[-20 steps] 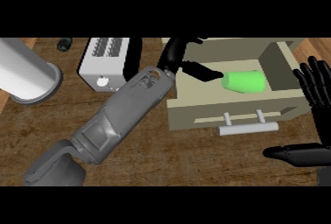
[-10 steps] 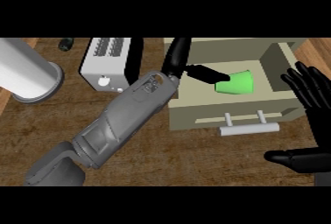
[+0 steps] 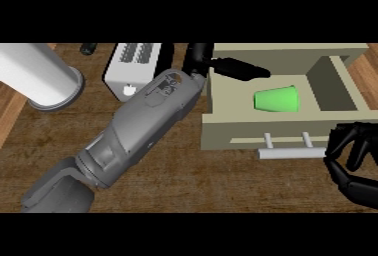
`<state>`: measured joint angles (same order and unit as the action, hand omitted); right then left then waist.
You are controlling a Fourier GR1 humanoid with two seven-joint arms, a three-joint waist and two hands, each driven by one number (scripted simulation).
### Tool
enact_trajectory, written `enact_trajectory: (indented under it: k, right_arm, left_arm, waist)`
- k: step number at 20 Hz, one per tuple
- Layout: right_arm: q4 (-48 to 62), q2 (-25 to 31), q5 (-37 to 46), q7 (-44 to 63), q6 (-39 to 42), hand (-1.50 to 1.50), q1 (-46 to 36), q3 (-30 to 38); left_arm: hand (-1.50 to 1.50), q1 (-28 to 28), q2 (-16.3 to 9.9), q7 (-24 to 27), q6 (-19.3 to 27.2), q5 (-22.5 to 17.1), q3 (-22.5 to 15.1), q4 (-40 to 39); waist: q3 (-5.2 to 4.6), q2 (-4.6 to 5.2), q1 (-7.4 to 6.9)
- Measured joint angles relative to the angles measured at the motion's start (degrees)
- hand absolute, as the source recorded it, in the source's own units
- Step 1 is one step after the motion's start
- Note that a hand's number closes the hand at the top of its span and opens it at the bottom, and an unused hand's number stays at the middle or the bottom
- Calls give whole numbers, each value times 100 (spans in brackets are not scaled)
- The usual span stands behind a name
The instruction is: Pick up the cup, place it into the drawer and close the drawer
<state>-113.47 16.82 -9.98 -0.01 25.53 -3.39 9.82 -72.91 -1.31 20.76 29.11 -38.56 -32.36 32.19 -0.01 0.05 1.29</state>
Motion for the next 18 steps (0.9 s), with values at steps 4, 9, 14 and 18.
enact_trajectory:
  k: [4,9,14,18]
  right_arm:
    - [-282,87,566,104,3,150,175,-231]
    - [-310,30,1438,139,-219,150,273,-512]
    - [106,-61,2249,-6,-522,150,58,-768]
    - [569,-145,3070,-224,-830,150,-185,-1164]
  left_arm:
    - [-150,165,-278,-147,-102,-9,197,338]
    - [-150,639,-791,-466,-164,17,313,1127]
    - [-150,1321,-1356,-633,-294,16,506,1983]
    - [-150,1867,-1718,-710,-435,-3,672,2595]
  waist:
    - [0,-20,-88]
    - [-1,-43,-204]
    - [-1,-36,-259]
    - [0,-25,-281]
